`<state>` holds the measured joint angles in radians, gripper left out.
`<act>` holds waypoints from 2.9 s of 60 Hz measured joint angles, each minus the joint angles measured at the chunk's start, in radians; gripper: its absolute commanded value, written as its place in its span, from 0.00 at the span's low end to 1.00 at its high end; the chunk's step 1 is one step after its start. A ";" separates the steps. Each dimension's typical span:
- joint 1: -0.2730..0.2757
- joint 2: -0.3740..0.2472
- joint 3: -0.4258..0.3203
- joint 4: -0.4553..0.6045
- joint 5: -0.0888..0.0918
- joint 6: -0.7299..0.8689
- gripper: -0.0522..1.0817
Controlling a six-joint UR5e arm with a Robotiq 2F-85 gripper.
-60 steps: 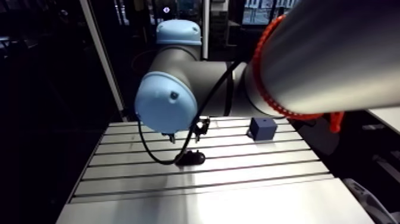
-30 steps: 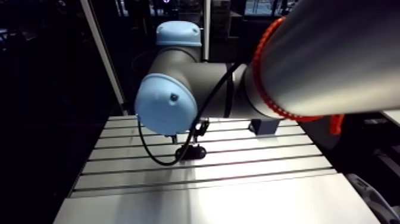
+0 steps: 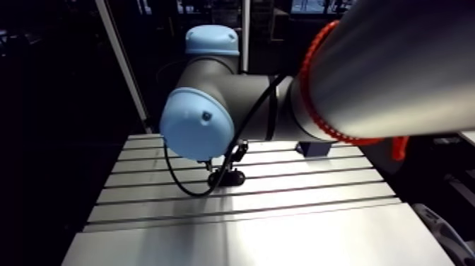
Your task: Pick up the M10 bolt and insert it into the hole until fully seated.
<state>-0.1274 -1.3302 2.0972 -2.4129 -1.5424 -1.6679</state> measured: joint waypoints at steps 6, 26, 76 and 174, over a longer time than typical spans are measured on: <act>0.000 0.003 0.000 0.000 0.000 0.000 0.48; 0.000 0.013 0.001 -0.002 -0.001 -0.002 0.50; 0.000 0.022 0.000 -0.030 -0.003 -0.010 0.56; 0.001 0.014 -0.001 -0.027 0.001 -0.009 0.77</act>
<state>-0.1265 -1.3158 2.0964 -2.4394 -1.5415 -1.6767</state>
